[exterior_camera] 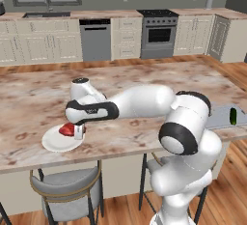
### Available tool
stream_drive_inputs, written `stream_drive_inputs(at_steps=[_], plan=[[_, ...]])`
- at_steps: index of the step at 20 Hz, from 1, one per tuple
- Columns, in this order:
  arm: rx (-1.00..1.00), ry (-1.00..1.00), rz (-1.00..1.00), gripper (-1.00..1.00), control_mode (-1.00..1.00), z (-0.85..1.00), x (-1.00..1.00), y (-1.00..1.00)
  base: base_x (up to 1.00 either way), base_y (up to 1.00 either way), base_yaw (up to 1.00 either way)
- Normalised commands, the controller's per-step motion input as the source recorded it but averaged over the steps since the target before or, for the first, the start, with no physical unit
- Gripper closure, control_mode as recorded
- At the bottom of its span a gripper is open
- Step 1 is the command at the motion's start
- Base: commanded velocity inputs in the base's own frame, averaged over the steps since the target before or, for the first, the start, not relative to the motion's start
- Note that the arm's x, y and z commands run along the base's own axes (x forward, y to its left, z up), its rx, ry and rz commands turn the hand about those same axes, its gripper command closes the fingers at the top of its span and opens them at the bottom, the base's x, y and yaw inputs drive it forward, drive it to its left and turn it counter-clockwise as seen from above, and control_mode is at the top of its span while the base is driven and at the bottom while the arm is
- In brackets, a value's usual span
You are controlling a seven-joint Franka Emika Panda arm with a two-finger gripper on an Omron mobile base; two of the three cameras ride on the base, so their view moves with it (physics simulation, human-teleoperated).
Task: Create a steak meal by picking up the steak and asparagus from the tray and placing them on the plate. Leave the cucumber on the tray.
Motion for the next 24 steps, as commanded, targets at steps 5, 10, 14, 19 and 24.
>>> stream_drive_inputs(at_steps=[5,10,14,19,24], plan=[[-0.01,0.0,0.0,1.0,-1.0,-0.36,0.22,0.23,0.0,0.0,0.0],[-0.01,0.0,0.0,1.0,-1.0,-0.45,0.12,0.22,0.0,0.0,0.0],[0.0,0.0,0.0,1.0,-1.0,-0.36,0.17,0.16,0.0,0.0,0.0],[0.0,0.0,0.0,1.0,-1.0,-0.22,0.18,0.02,0.0,0.0,0.0],[0.0,0.0,0.0,1.0,-1.0,-0.19,0.25,0.06,0.0,0.0,0.0]])
